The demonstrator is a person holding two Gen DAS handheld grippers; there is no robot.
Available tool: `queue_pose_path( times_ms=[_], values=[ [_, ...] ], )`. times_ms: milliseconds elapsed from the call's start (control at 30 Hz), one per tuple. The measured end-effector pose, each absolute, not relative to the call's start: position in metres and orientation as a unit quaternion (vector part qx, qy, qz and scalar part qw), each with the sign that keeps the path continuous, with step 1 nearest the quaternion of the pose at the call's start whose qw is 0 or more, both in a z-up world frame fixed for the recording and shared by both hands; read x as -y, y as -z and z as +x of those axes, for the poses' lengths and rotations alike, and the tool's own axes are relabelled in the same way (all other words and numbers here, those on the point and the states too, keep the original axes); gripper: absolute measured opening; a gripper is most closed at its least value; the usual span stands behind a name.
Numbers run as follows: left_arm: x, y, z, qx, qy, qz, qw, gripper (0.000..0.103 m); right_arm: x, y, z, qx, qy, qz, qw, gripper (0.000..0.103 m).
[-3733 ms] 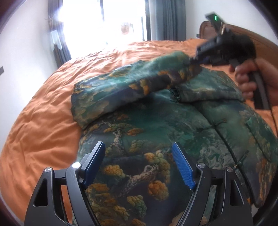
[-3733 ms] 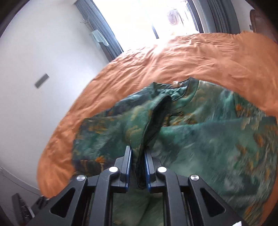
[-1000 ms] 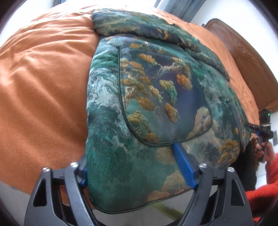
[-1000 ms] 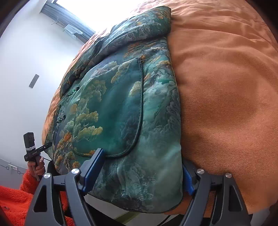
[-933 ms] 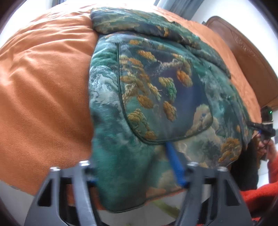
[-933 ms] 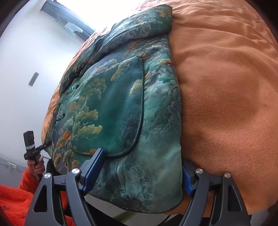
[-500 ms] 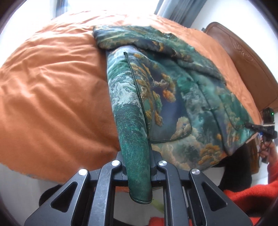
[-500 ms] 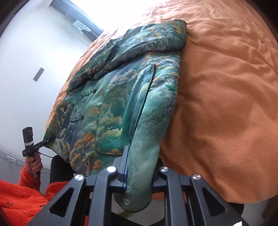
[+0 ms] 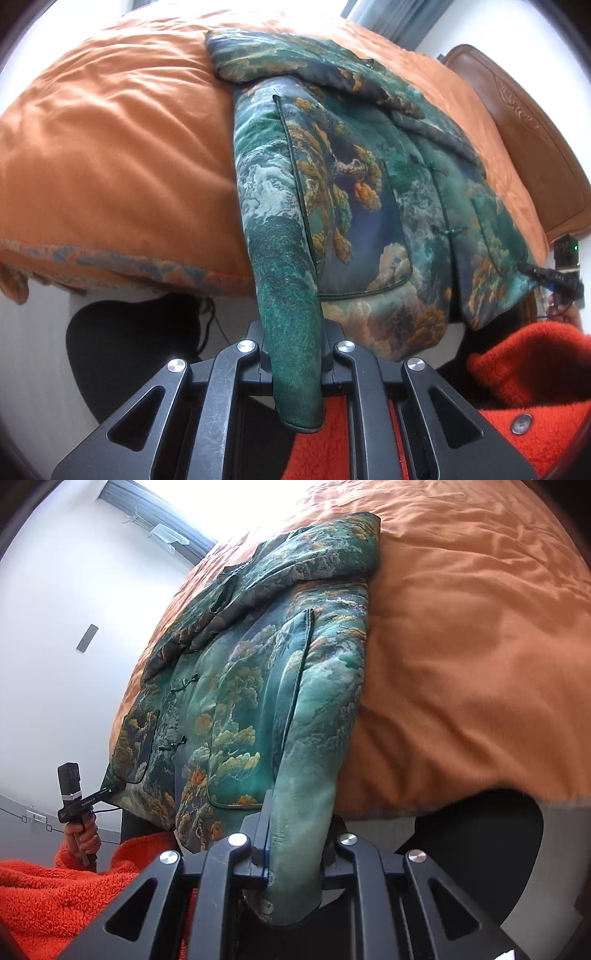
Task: Fold large clothes
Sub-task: 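Grasp the hem with the left tool while the right tool grasps the hem beside it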
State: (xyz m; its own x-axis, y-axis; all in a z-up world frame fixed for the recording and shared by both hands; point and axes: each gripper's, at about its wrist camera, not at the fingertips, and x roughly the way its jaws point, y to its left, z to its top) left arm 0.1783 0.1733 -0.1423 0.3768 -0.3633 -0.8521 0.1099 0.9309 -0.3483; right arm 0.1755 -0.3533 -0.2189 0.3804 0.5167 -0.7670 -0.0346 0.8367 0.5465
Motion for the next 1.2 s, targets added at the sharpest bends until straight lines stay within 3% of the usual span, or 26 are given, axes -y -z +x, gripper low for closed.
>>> queue_pose_path(
  times_ms=[267,533,700,900,1067,1133,1200],
  values=[
    [-0.175,0.132,0.189,-0.545,0.153,-0.118,0.816,0.01,0.346,0.213,0.178,-0.537,-0.182,0.208,0.797,0.014],
    [-0.208,0.043,0.24,-0.461,0.2,-0.232,0.833,0.009,0.371,0.152,0.234,-0.464,-0.236,0.298,0.8,0.013],
    [-0.213,-0.012,0.338,-0.419,0.183,-0.248,0.854,0.01,0.393,0.1,0.308,-0.404,-0.258,0.31,0.821,0.013],
    [-0.196,-0.012,0.482,-0.428,0.148,-0.24,0.859,0.011,0.419,0.084,0.435,-0.379,-0.24,0.328,0.832,0.013],
    [-0.183,0.037,0.546,-0.472,0.122,-0.25,0.837,0.026,0.432,0.126,0.519,-0.407,-0.192,0.357,0.818,0.016],
    [-0.185,0.053,0.555,-0.502,0.128,-0.272,0.811,0.043,0.439,0.161,0.547,-0.427,-0.177,0.4,0.791,0.017],
    [-0.194,0.059,0.565,-0.514,0.136,-0.296,0.794,0.058,0.443,0.189,0.552,-0.44,-0.168,0.439,0.766,0.025]
  ],
)
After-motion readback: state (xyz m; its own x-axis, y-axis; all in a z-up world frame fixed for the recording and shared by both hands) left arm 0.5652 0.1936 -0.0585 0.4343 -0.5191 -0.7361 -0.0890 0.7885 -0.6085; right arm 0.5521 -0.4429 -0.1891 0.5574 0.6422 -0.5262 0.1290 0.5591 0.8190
